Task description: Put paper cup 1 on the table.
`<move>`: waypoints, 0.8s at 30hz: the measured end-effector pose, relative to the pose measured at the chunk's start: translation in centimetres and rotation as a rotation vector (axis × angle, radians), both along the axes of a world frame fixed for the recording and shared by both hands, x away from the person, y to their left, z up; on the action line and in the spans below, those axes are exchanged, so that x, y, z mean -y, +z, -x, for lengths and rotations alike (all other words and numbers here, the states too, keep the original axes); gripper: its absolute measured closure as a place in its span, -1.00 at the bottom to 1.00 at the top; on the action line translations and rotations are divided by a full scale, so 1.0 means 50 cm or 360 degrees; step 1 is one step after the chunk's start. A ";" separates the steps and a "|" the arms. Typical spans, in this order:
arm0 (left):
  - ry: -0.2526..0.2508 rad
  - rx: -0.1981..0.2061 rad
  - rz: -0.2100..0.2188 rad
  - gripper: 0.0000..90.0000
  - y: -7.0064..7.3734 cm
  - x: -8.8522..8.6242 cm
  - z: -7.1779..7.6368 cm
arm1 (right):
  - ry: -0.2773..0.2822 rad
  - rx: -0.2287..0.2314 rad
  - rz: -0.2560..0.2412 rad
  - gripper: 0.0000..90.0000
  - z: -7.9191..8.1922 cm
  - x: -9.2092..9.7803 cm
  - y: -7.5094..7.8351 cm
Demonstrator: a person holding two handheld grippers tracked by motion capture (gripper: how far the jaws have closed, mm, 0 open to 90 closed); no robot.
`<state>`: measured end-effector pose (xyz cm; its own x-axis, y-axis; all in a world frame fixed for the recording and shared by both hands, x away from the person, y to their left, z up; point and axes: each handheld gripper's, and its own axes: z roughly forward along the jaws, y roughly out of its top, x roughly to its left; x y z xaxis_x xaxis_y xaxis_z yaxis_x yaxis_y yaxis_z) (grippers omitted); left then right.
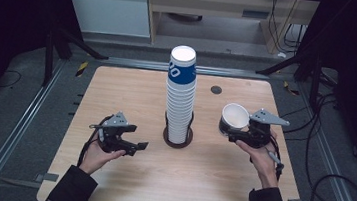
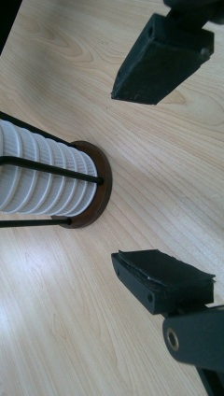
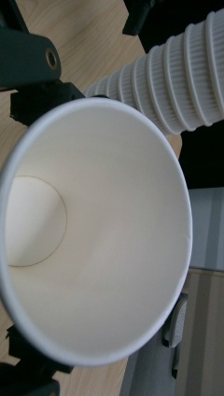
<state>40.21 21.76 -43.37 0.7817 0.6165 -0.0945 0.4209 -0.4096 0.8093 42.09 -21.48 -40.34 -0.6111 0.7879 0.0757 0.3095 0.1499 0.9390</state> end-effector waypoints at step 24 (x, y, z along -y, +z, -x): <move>0.0109 0.0024 0.0032 -0.62 0.006 -0.041 -0.011 | -0.0278 -0.0077 0.0087 -0.55 -0.074 0.044 -0.038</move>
